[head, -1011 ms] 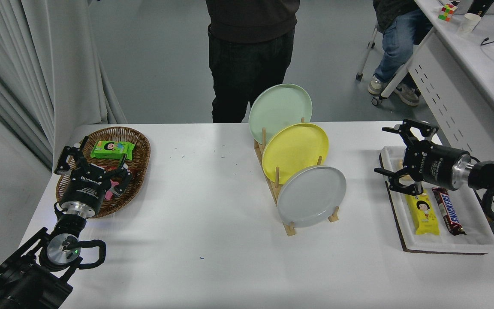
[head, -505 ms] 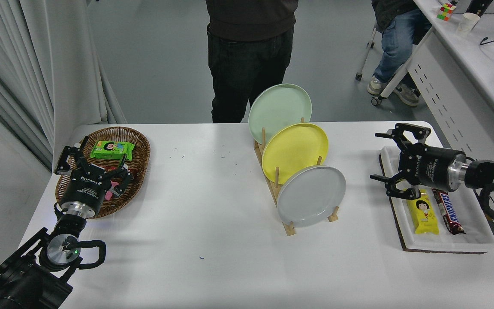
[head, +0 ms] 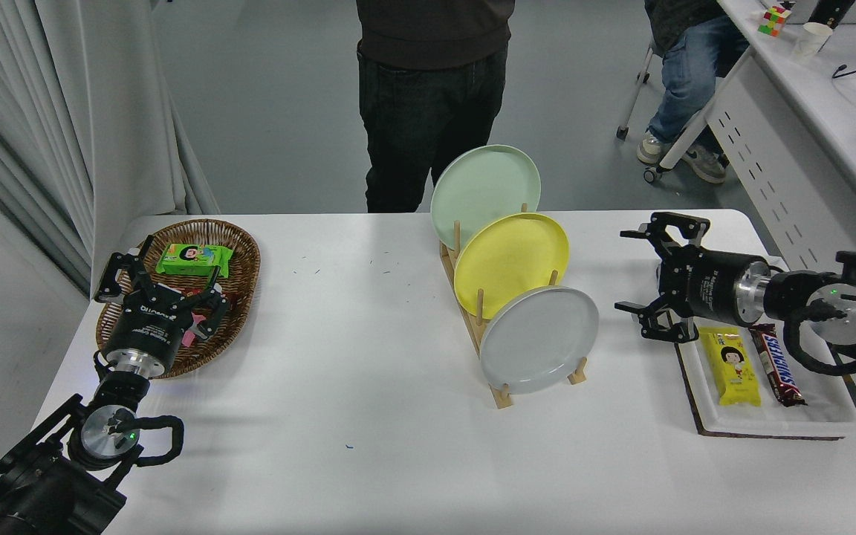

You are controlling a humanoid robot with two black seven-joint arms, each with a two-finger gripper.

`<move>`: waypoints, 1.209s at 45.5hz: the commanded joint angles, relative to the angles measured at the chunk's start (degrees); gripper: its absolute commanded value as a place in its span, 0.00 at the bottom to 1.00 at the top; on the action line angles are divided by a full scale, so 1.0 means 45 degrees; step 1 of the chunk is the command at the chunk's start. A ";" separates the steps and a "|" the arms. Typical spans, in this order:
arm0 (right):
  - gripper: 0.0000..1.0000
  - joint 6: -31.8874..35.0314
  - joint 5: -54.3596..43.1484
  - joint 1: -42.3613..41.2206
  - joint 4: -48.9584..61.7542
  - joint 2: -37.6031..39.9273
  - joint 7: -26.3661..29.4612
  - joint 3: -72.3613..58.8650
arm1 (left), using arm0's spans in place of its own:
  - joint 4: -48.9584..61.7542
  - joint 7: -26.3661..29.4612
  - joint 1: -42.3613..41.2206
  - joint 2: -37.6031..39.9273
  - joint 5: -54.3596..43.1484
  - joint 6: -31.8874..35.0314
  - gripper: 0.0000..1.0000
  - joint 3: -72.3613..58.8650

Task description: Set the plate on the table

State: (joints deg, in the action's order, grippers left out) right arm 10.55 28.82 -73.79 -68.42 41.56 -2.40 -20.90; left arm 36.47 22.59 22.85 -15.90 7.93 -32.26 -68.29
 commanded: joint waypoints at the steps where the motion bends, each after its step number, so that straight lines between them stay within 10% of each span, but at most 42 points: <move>1: 1.00 -0.0644 0.0002 -0.0300 -0.1064 0.0140 0.0045 0.0054 | 0.0000 0.0000 0.0000 -0.0002 -0.0004 0.0000 0.98 0.0000; 55: 1.00 -0.2637 0.0021 -0.1726 -0.3488 0.0316 0.0435 -0.0590 | 0.0000 0.0000 0.0000 -0.0002 -0.0004 0.0000 0.98 0.0000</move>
State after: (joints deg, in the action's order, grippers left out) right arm 1.07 28.88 -81.21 -83.23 44.05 -0.57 -23.53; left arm 36.48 22.59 22.85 -15.91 7.94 -32.26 -68.29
